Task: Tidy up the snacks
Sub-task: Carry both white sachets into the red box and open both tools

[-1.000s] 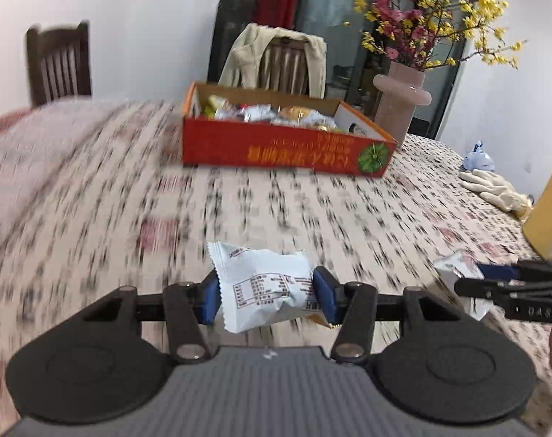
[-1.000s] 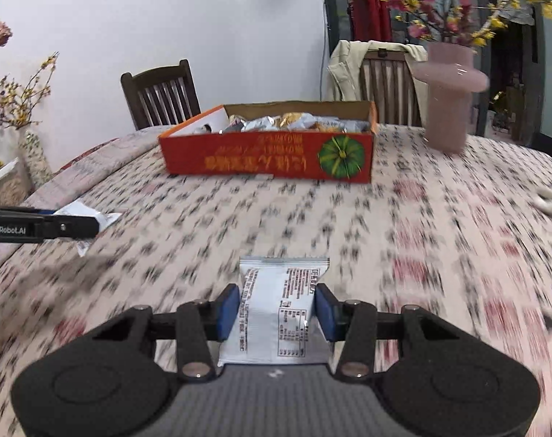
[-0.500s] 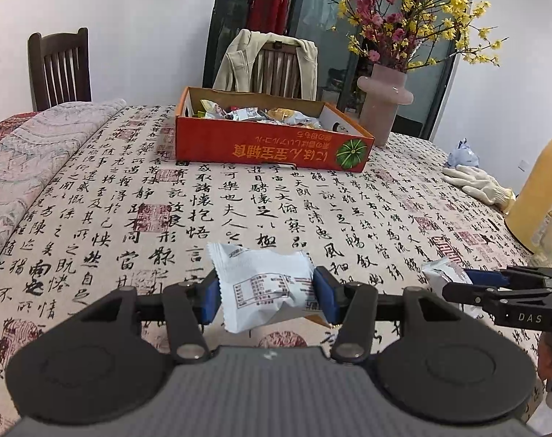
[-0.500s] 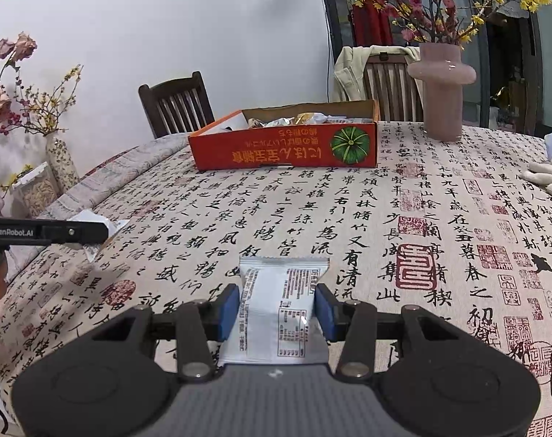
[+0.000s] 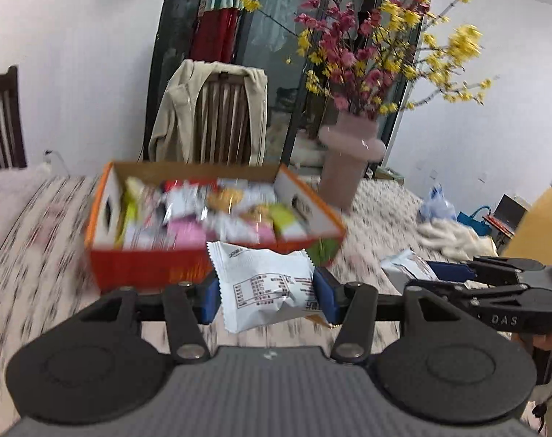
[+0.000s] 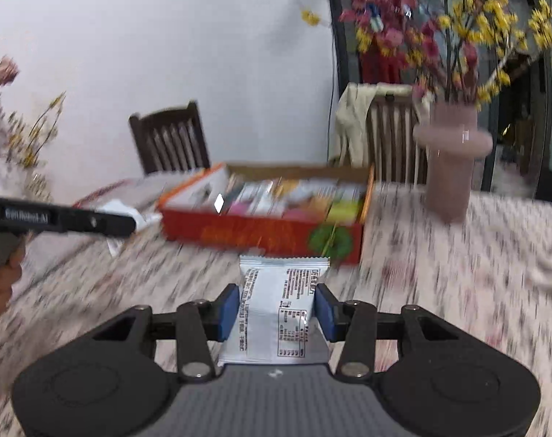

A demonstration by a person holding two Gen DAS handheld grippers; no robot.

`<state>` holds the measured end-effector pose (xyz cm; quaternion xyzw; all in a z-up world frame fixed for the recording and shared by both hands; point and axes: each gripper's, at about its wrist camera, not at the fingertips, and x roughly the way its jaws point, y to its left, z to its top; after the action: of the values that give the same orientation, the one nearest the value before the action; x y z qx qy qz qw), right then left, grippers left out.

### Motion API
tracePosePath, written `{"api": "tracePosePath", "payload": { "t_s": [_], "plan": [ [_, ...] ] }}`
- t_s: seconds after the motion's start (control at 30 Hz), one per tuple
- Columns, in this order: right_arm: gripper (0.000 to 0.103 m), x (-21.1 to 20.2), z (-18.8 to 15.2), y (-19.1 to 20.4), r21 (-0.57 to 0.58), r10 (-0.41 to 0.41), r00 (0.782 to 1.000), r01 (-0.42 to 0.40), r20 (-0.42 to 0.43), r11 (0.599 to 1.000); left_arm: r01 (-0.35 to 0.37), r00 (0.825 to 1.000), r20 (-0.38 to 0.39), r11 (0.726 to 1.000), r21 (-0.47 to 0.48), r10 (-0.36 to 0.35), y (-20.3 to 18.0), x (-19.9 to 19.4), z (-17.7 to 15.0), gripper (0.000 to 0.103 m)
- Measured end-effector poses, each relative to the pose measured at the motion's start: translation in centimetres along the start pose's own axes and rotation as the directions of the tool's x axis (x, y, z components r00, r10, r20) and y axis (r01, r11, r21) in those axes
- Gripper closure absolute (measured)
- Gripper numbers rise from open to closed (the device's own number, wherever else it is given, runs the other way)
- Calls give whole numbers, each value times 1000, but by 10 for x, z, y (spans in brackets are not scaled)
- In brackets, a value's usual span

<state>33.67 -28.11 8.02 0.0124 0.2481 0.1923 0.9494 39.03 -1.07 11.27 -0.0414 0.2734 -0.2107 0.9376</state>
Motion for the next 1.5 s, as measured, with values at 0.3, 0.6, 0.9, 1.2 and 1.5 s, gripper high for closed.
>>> {"api": "tracePosePath", "payload": {
  "t_s": [0.3,0.6,0.9,1.2,1.5],
  "plan": [
    [59,110,71,-46,19,-101,994,100,46,995,67,992,-101,997,-43,-71,8,137,60,50],
    [59,162,91,-74,41,-167,985,165,47,985,77,980,-177,992,-104,-95,19,216,46,34],
    [58,217,106,-82,87,-100,995,100,-2,991,1,994,-112,998,-69,-8,58,168,59,22],
    [31,244,99,-58,5,-127,988,128,-88,992,-187,979,-99,978,-97,177,94,134,74,21],
    [15,171,116,-63,30,-159,987,160,-36,987,-289,957,-17,955,-66,289,91,74,68,3]
  ]
}}
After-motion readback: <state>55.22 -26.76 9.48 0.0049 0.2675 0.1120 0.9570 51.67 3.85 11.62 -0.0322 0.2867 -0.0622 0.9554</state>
